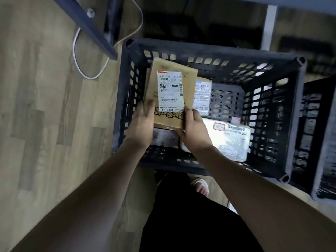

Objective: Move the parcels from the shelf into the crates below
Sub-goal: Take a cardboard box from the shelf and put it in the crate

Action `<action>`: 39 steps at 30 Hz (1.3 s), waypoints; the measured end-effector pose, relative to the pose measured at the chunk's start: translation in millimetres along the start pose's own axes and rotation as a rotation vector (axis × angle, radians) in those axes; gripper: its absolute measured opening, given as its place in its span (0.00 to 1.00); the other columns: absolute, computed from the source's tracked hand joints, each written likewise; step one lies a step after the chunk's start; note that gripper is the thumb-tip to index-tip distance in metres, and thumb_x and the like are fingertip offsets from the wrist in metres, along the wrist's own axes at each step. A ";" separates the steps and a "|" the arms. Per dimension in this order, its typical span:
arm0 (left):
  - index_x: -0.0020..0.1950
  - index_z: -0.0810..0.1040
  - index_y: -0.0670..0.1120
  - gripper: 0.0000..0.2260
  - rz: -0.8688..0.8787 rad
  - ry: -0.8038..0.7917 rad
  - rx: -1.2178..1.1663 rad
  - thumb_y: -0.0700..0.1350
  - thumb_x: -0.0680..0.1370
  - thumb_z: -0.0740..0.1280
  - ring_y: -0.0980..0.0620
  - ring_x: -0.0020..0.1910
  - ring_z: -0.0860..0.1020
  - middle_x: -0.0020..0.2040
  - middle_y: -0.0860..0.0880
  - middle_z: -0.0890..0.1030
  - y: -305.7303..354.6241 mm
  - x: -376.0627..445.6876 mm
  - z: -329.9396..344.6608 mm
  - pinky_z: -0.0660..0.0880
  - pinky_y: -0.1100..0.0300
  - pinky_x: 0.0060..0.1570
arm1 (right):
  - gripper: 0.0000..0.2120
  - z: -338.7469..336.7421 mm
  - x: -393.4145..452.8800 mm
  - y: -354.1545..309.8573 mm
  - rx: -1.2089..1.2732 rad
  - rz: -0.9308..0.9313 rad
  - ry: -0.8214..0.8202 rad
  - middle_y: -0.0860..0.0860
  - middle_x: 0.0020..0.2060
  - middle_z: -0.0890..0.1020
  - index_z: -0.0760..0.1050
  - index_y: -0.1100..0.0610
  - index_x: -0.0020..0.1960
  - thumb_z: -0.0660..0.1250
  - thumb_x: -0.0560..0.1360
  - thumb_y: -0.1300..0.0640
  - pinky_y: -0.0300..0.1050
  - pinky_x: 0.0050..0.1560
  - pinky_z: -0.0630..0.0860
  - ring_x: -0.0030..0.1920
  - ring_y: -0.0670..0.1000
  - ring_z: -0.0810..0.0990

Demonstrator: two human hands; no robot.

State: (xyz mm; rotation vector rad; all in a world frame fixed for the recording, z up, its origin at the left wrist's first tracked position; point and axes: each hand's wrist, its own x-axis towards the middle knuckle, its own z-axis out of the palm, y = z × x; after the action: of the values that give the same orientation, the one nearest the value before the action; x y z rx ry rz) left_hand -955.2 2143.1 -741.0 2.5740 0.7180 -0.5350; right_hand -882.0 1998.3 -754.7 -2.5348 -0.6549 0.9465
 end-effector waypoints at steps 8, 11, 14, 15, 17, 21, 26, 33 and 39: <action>0.77 0.44 0.46 0.43 -0.036 -0.160 0.193 0.33 0.72 0.69 0.42 0.73 0.52 0.76 0.43 0.38 -14.6 12.3 24.4 0.67 0.52 0.67 | 0.31 29.7 26.7 -3.7 -0.219 -0.052 0.010 0.64 0.68 0.63 0.59 0.64 0.72 0.68 0.72 0.64 0.50 0.63 0.69 0.67 0.63 0.64; 0.77 0.46 0.42 0.40 0.051 -0.118 0.230 0.32 0.73 0.66 0.41 0.75 0.47 0.77 0.41 0.42 -14.9 19.5 27.8 0.58 0.53 0.72 | 0.25 38.7 30.6 -4.3 -0.253 -0.052 0.063 0.68 0.63 0.69 0.70 0.68 0.62 0.73 0.68 0.64 0.52 0.64 0.69 0.63 0.66 0.70; 0.77 0.45 0.42 0.39 0.091 -0.113 0.259 0.32 0.73 0.65 0.40 0.75 0.46 0.77 0.41 0.42 -16.1 23.5 31.1 0.55 0.51 0.73 | 0.27 37.8 30.9 -6.1 -0.255 -0.083 0.031 0.67 0.66 0.66 0.69 0.69 0.63 0.73 0.69 0.59 0.52 0.69 0.63 0.67 0.66 0.65; 0.77 0.44 0.43 0.39 0.091 -0.122 0.267 0.32 0.73 0.65 0.39 0.75 0.45 0.77 0.42 0.42 -16.0 23.5 31.6 0.54 0.51 0.73 | 0.28 37.1 30.6 -5.3 -0.254 -0.091 0.034 0.67 0.67 0.65 0.69 0.69 0.63 0.73 0.69 0.58 0.53 0.70 0.62 0.68 0.66 0.64; 0.77 0.43 0.43 0.39 0.082 -0.134 0.267 0.33 0.74 0.64 0.39 0.75 0.44 0.77 0.42 0.41 -16.1 23.3 32.0 0.52 0.51 0.74 | 0.32 36.1 30.3 -3.8 -0.275 -0.099 0.042 0.69 0.68 0.65 0.68 0.71 0.63 0.75 0.67 0.57 0.56 0.71 0.62 0.68 0.68 0.64; 0.78 0.44 0.44 0.35 0.100 -0.139 0.261 0.37 0.77 0.62 0.41 0.76 0.44 0.78 0.43 0.42 -24.3 30.0 28.1 0.46 0.50 0.74 | 0.39 30.5 34.0 -2.4 -0.329 -0.142 -0.072 0.60 0.77 0.45 0.47 0.64 0.77 0.66 0.76 0.52 0.49 0.74 0.39 0.77 0.58 0.44; 0.78 0.43 0.47 0.34 0.131 -0.174 0.358 0.40 0.79 0.61 0.43 0.76 0.46 0.78 0.46 0.43 -29.6 38.1 24.5 0.50 0.53 0.73 | 0.43 25.8 43.9 -4.1 -0.454 -0.159 -0.157 0.59 0.77 0.44 0.46 0.63 0.77 0.68 0.74 0.49 0.48 0.74 0.38 0.77 0.57 0.44; 0.77 0.53 0.48 0.37 0.156 -0.304 0.490 0.43 0.72 0.69 0.44 0.73 0.56 0.76 0.45 0.51 -22.1 55.7 3.2 0.54 0.48 0.73 | 0.40 6.1 49.1 -20.2 -0.619 -0.166 -0.208 0.59 0.72 0.56 0.53 0.64 0.75 0.61 0.76 0.39 0.51 0.75 0.49 0.72 0.58 0.55; 0.75 0.60 0.44 0.29 0.217 -0.339 0.654 0.44 0.76 0.65 0.43 0.74 0.55 0.77 0.41 0.50 -5.9 32.9 -12.2 0.49 0.44 0.73 | 0.39 -4.8 33.9 -22.3 -0.625 -0.130 -0.257 0.54 0.76 0.49 0.47 0.62 0.77 0.59 0.77 0.41 0.52 0.76 0.46 0.76 0.56 0.47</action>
State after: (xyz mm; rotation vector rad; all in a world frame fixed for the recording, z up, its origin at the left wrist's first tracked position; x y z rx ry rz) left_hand -929.4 2166.7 -747.6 2.9614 0.1482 -1.2616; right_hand -862.7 2034.2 -758.2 -2.8547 -1.3581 1.1732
